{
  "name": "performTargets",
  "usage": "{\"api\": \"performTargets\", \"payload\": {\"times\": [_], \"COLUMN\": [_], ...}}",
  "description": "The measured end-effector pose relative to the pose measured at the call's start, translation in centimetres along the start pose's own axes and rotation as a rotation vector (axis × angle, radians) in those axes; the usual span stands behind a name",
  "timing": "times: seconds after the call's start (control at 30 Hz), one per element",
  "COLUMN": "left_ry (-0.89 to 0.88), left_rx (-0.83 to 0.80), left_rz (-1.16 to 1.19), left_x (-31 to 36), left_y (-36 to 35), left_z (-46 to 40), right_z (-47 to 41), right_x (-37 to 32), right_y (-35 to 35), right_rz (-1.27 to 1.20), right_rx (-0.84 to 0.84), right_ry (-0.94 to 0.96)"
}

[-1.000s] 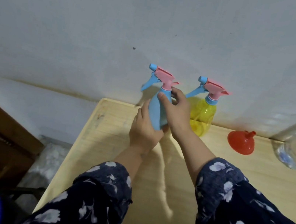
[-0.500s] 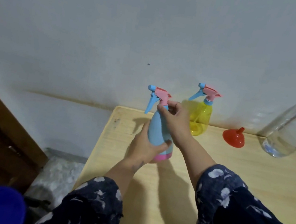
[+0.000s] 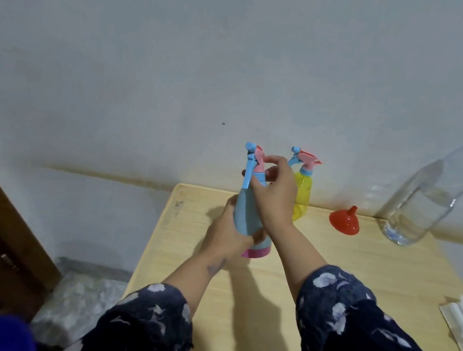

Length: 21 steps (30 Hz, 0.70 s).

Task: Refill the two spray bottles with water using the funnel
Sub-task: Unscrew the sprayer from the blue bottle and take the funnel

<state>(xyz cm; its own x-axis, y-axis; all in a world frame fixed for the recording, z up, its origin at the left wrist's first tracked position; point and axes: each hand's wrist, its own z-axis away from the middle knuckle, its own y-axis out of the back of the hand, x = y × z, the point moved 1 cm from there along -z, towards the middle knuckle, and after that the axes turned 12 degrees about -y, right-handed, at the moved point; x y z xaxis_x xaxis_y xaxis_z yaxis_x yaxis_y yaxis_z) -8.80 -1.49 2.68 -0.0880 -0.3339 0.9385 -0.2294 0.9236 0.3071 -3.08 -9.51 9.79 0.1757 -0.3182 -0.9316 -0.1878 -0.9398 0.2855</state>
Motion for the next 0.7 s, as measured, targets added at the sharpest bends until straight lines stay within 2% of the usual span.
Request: {"api": "performTargets", "payload": {"times": [0.17, 0.3, 0.57, 0.7], "left_ry": [-0.041, -0.041, -0.082, -0.094], "left_rx": [0.008, 0.014, 0.017, 0.027], "left_rz": [0.01, 0.002, 0.013, 0.011], "left_x": [0.6, 1.4, 2.2, 2.6], "left_y": [0.4, 0.6, 0.6, 0.5], "left_z": [0.1, -0.1, -0.2, 0.1], "right_z": [0.5, 0.9, 0.0, 0.0], "right_x": [-1.0, -1.6, -1.6, -1.5], "right_y": [0.8, 0.7, 1.2, 1.5], "right_rz": [-0.097, -0.217, -0.271, -0.321], "right_rx": [-0.057, -0.071, -0.086, -0.146], "right_ry": [0.007, -0.078, -0.132, -0.224]}}
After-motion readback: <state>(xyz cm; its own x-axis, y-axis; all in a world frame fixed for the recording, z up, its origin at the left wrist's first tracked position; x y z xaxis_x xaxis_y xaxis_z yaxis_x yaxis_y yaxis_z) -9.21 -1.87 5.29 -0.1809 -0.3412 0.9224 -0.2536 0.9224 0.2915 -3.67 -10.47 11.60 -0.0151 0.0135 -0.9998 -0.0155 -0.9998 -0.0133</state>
